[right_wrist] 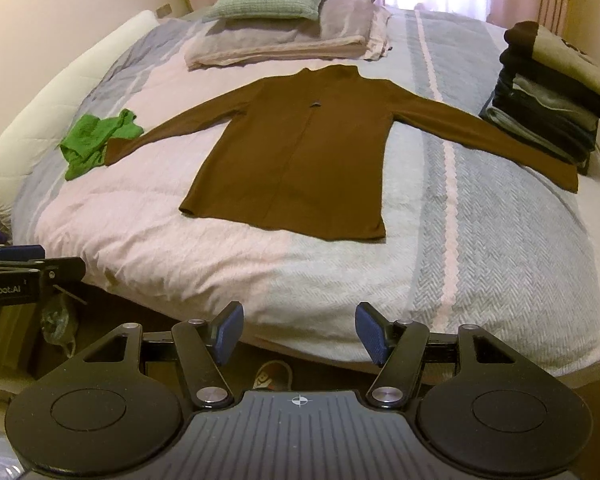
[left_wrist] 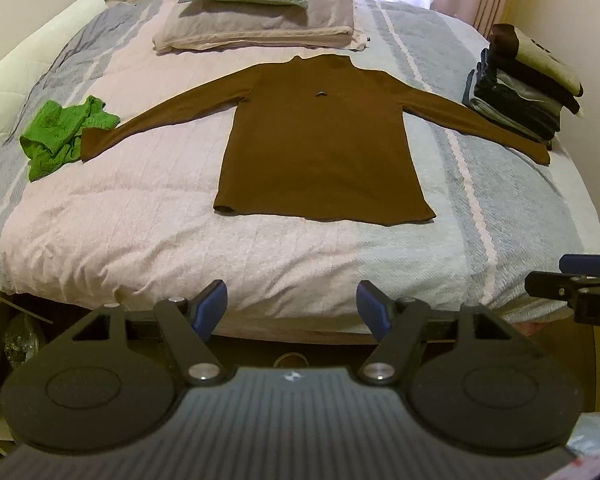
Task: Fold large clothes
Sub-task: 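Pull both open tools back above the spread brown garment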
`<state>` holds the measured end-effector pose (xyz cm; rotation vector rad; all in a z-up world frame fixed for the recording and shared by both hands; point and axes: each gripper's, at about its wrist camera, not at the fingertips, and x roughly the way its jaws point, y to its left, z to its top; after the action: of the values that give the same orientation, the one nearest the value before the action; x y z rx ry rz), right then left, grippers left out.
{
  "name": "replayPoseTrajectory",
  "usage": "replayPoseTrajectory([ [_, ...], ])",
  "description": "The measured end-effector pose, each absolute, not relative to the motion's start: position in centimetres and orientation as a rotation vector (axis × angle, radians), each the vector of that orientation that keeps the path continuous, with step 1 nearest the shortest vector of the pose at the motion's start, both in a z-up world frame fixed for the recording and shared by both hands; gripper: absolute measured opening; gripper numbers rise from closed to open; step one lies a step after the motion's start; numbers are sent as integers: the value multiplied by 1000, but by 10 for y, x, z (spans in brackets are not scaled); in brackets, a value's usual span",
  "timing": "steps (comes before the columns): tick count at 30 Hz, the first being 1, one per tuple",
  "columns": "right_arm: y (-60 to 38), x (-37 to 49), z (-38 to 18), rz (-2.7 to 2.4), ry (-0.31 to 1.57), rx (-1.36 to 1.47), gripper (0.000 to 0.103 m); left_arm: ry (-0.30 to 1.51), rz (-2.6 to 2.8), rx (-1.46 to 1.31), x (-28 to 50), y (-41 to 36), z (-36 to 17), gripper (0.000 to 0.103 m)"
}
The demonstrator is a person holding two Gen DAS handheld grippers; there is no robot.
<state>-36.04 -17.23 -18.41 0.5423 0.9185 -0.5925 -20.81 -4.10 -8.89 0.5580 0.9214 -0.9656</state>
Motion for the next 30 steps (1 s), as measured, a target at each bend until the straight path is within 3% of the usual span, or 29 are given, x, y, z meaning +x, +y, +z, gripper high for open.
replayPoseTrajectory([
  [13,-176,-364,-184,-593,920,560,60,924,-973,567,-214,-51,-90,71],
  [18,-189,-359,-187,-600,924,595,59,927,-988,542,-203,-60,-95,87],
  [25,-227,-332,-197,-642,908,638,60,890,-909,509,-145,-83,-110,93],
  [30,-265,-294,-212,-671,900,687,60,923,-881,386,-60,-109,-130,94],
])
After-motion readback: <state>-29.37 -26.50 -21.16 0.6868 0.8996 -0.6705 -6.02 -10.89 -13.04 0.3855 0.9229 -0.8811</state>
